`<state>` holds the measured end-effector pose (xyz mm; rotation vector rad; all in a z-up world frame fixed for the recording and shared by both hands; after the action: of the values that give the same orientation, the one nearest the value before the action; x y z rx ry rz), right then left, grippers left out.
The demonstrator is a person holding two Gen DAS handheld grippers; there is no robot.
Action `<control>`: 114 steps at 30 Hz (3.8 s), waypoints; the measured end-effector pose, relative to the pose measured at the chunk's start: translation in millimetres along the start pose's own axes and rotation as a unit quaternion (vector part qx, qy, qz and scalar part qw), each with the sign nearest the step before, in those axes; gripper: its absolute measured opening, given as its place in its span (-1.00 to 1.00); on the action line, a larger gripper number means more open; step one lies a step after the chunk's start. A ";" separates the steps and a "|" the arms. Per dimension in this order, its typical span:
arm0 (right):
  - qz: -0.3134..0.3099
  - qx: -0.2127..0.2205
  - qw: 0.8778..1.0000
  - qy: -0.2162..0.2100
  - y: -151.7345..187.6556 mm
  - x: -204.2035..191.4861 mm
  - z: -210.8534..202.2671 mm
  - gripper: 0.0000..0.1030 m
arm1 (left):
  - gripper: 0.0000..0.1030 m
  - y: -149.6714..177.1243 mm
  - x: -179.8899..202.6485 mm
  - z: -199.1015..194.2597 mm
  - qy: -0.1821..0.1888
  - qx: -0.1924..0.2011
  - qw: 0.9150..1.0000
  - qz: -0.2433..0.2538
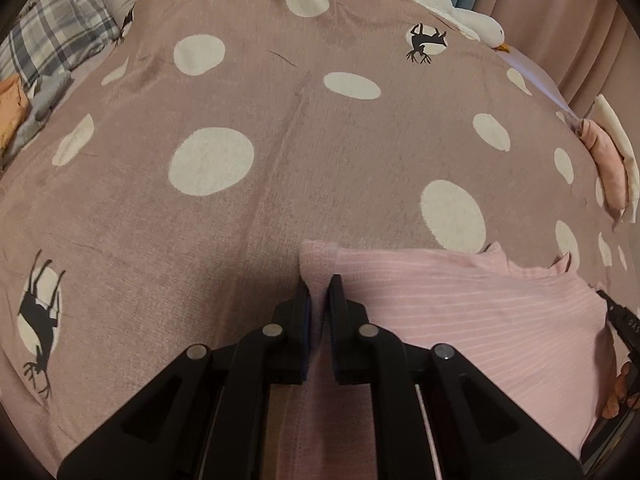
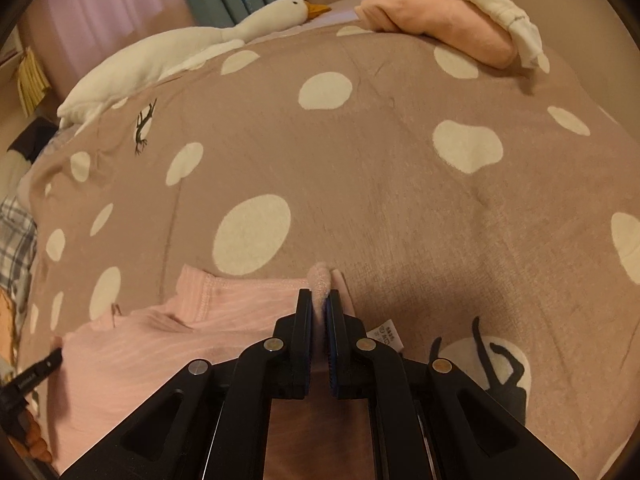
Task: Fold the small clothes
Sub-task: 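Lift the shirt end with both grippers and fold it over the shirt body, then open both grippers and release the folded shirt, then grasp the folded shirt's edge with both grippers and fold it over again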
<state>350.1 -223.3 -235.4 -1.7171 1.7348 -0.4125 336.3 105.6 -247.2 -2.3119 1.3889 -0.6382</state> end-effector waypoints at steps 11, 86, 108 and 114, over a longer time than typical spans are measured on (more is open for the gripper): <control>-0.007 0.048 0.998 -0.027 -5.5 -17.3 -72.5 0.26 | 0.05 2.1 4.2 -72.3 0.002 0.044 0.999 -0.019; 0.084 0.032 0.990 -0.107 164.7 -2.1 -175.3 -0.86 | -0.63 204.5 -1.7 -158.4 0.093 -0.017 0.995 0.013; 0.122 0.015 0.989 -0.084 159.2 3.4 -126.2 -0.62 | 0.11 207.1 -26.0 -165.8 0.062 -0.021 0.998 -0.004; 0.029 0.084 0.991 -0.098 114.5 -45.5 -175.4 -0.66 | 0.19 199.4 -42.4 -174.7 0.054 -0.007 0.998 -0.024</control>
<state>147.0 -207.3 -168.9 -1.5294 1.5589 -0.3417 77.9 40.6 -215.0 -2.3583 1.3932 -0.7818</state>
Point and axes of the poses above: each gripper's, at about its wrist camera, not at the fingertips, and z roughly the way its jaws point, x to its right, y to its underside, the point moved 8 cm from there along z, roughly the way its jaws point, and after that the axes turned 6 degrees about -z, right-handed, at the moved point
